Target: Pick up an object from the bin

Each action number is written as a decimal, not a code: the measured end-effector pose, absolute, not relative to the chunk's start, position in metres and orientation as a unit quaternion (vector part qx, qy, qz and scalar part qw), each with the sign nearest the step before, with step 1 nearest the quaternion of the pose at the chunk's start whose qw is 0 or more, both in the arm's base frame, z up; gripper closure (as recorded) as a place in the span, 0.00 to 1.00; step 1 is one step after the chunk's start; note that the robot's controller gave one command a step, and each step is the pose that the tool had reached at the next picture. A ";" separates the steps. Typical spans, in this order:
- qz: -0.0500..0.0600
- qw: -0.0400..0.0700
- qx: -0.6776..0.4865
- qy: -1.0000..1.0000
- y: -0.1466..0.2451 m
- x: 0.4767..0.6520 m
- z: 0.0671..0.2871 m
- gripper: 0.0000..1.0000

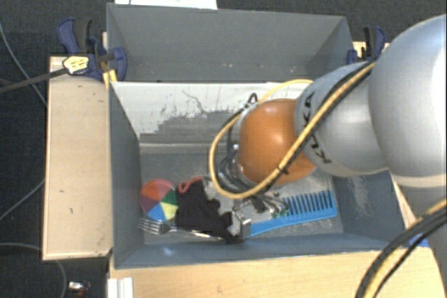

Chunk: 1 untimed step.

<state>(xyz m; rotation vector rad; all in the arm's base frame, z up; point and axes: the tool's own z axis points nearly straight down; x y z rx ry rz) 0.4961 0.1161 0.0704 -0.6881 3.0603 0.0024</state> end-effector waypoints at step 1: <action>0.001 0.003 -0.217 0.976 0.115 0.497 0.071 1.00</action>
Offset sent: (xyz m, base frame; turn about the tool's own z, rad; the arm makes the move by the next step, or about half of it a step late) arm 0.0000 0.0000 0.0000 0.0000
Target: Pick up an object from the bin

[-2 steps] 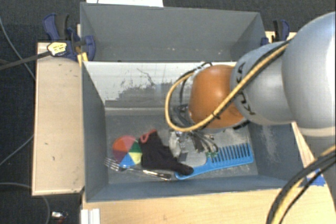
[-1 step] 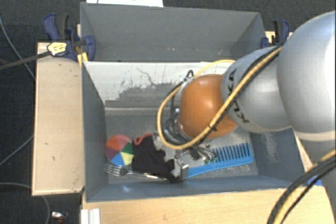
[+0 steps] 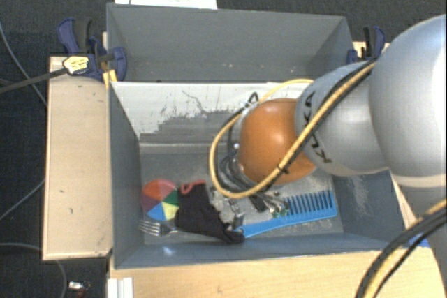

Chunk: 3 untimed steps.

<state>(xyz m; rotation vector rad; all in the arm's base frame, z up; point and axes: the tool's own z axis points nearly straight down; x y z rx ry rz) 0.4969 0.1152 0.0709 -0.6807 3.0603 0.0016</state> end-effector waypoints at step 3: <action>0.001 0.005 -0.218 0.976 0.120 0.499 0.071 1.00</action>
Offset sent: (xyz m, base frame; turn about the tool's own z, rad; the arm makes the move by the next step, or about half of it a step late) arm -0.0062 -0.0028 -0.0009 0.0094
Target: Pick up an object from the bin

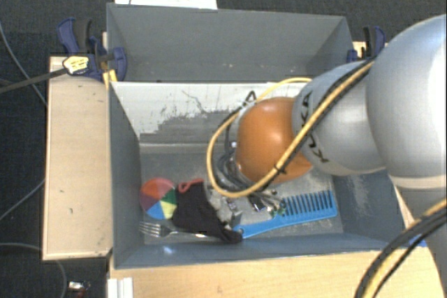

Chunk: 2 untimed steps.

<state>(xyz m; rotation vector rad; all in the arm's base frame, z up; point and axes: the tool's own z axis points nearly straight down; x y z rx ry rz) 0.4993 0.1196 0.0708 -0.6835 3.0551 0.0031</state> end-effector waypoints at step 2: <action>0.001 0.006 -0.212 0.977 0.131 0.482 0.071 1.00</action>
Offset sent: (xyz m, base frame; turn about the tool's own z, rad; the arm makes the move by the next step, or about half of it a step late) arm -0.0185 0.0128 -0.0008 0.0119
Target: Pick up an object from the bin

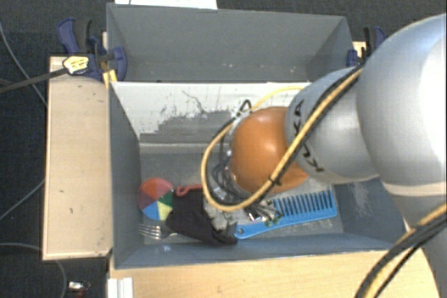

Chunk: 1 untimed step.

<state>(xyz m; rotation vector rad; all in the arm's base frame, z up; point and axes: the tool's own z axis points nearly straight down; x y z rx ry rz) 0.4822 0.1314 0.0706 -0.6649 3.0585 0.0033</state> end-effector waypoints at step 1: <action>0.001 0.008 -0.184 0.983 0.139 0.483 0.071 1.00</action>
Offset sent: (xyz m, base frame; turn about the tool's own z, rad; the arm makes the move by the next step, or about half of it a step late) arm -0.0051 -0.0028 0.0079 -0.0340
